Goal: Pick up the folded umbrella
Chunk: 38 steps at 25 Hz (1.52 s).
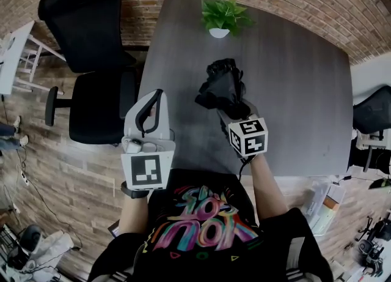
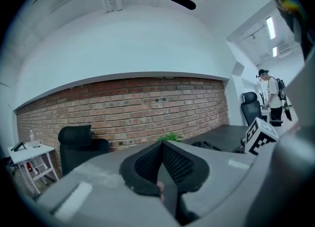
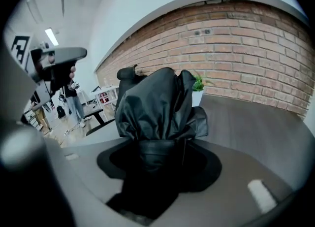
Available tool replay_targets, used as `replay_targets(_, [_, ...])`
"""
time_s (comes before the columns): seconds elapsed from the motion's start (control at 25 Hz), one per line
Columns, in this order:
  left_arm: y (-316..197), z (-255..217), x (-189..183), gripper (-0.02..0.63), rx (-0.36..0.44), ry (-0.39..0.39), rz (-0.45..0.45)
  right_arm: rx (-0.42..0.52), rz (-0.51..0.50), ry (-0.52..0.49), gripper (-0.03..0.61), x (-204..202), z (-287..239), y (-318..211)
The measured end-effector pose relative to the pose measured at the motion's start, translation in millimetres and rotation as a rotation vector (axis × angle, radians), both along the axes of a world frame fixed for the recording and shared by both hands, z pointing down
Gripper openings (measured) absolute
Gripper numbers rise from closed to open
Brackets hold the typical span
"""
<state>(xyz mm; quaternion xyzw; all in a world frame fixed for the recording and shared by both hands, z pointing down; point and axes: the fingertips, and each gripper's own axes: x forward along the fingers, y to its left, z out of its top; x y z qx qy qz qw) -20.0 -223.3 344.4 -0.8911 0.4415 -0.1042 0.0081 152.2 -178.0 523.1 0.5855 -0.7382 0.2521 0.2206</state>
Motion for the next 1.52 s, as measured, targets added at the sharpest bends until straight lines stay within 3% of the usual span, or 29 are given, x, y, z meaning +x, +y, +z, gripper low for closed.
replay_targets(0.36, [1, -7, 23, 0.002, 0.001, 0.034, 0.062, 0.215, 0.050, -0.046, 0.239, 17, -82, 11])
replay_targets(0.6, [2, -11, 49, 0.002, 0.000, 0.042, 0.128, 0.366, 0.124, -0.006, 0.239, 47, -133, 31])
replay_targets(1.0, [5, -21, 86, 0.002, 0.009, 0.074, 0.216, 0.490, 0.256, 0.098, 0.239, 92, -181, 75])
replay_targets(1.24, [-3, -21, 99, 0.002, 0.031, 0.051, 0.265, 0.553, 0.320, 0.126, 0.241, 110, -208, 91])
replay_targets(1.52, [-6, -29, 107, 0.002, 0.020, 0.069, 0.251, 0.610, 0.347, 0.140, 0.239, 126, -234, 100])
